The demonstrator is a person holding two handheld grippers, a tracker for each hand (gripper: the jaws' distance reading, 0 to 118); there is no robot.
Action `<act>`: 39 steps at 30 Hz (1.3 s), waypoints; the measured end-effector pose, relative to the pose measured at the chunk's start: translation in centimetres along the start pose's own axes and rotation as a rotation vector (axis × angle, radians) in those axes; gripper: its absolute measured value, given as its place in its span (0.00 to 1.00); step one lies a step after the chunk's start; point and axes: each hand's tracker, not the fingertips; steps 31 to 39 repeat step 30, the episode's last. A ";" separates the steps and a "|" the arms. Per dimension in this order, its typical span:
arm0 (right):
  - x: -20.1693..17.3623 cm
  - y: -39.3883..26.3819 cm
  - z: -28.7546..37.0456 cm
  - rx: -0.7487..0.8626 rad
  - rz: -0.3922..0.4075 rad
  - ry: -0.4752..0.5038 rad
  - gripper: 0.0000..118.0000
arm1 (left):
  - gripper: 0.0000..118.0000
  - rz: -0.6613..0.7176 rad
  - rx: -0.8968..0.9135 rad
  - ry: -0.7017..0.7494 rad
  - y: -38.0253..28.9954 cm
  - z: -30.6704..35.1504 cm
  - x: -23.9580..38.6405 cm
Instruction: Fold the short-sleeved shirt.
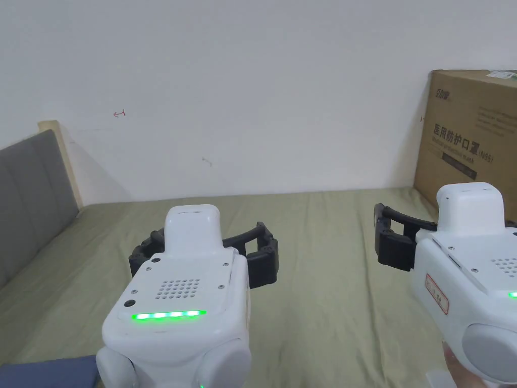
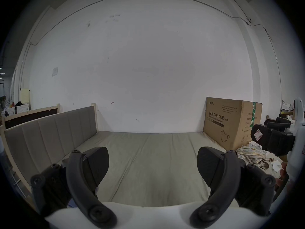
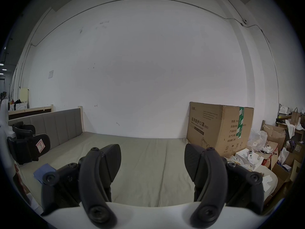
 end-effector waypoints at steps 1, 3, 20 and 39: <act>0.0 0.0 0.0 0.000 0.001 0.001 0.73 | 0.93 0.003 0.002 -0.004 0.0 0.0 -0.1; -0.1 0.0 0.0 -0.001 0.002 0.003 0.73 | 0.93 0.009 0.001 -0.013 0.0 0.0 -0.1; 0.2 -0.2 -0.2 -0.011 0.011 -0.005 0.73 | 0.93 0.018 -0.010 -0.015 0.1 -0.3 -0.3; 0.1 -0.2 -0.2 -0.010 0.017 -0.003 0.73 | 0.93 0.025 -0.008 -0.005 0.3 -0.2 -0.4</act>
